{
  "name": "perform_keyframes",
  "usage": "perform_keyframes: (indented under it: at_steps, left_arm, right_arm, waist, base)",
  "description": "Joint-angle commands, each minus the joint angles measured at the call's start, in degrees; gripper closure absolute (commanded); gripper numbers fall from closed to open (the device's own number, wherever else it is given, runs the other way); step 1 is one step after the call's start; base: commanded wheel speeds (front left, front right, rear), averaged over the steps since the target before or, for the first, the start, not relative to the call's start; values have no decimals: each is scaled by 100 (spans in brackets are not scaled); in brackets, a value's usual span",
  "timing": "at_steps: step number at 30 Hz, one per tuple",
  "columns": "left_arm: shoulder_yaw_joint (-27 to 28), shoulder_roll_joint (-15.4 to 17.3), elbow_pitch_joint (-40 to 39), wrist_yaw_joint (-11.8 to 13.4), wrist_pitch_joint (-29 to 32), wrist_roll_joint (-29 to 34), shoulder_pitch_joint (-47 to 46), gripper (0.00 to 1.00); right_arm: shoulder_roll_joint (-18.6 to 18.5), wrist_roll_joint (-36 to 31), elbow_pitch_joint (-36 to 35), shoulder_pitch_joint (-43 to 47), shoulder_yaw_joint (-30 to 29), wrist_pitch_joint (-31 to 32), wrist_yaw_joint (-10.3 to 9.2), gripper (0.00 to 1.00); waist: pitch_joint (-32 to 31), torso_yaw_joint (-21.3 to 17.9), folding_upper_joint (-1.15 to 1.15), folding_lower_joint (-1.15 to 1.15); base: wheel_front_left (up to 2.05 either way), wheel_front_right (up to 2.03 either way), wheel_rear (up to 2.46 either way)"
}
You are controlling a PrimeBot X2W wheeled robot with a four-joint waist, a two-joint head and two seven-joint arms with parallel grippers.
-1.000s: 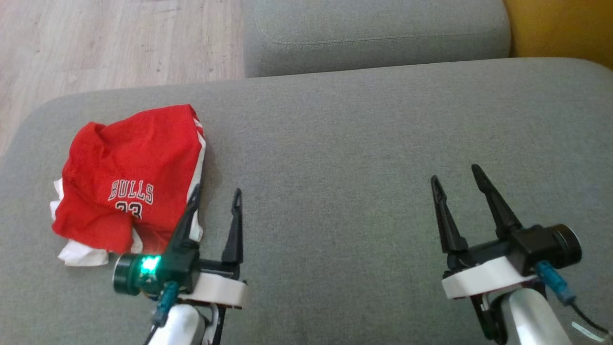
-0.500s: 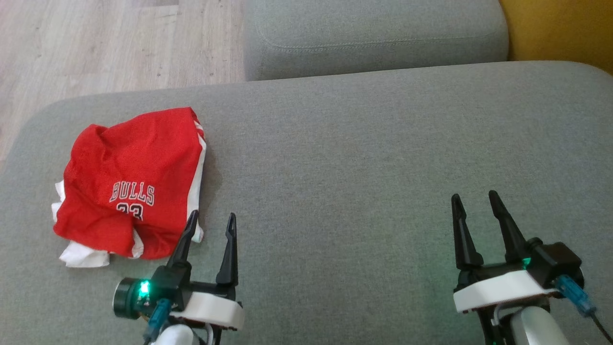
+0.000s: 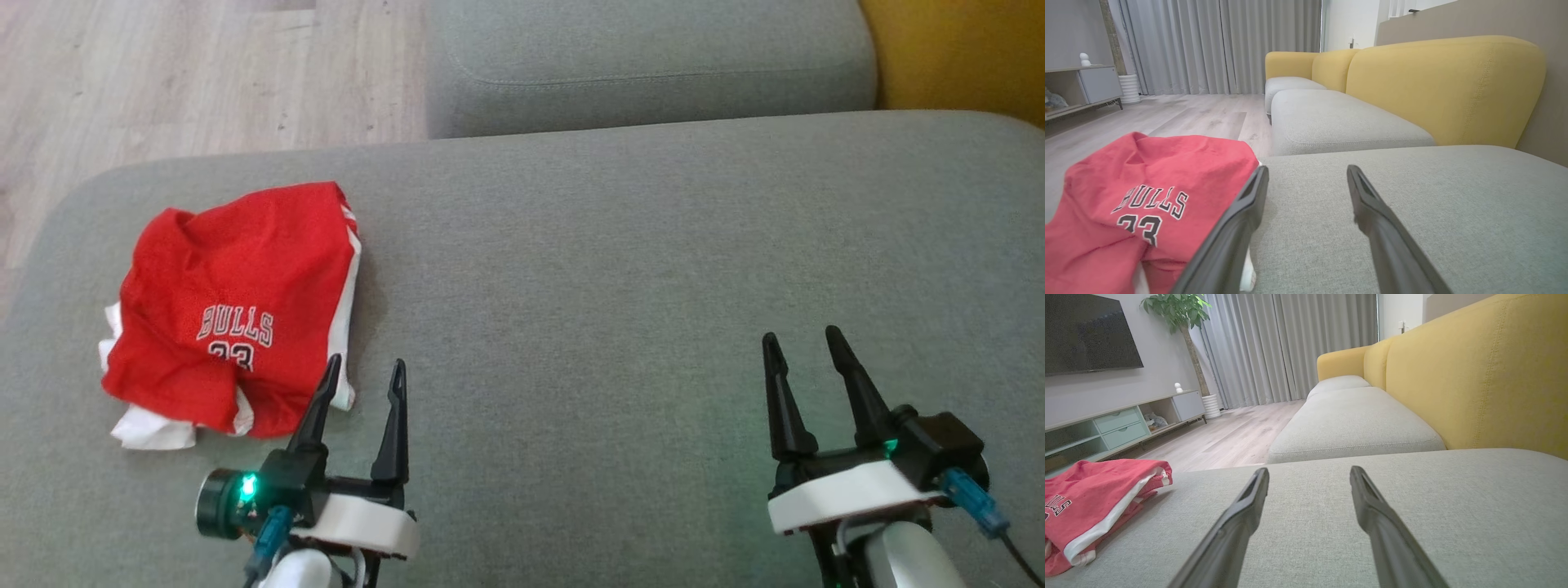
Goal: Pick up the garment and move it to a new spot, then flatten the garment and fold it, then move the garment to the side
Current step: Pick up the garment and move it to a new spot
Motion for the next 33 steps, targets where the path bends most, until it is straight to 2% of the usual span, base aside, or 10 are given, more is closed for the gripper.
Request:
perform_keyframes:
  at_steps: [1, 33]
  left_arm:
    - [255, -7, -154, 0, -55, 66, -184, 0]
    - [711, -73, -235, -132, -55, 419, 45, 0]
  right_arm:
    - [-44, 23, -175, -271, 172, -62, -4, 0]
    - [-44, 275, -167, -139, 1025, -62, -4, 0]
  waist:
    - [-10, 68, 0, 0]
    - [-201, 1854, 0, 0]
  base:
    - [0, 0, 0]
    - [0, 0, 0]
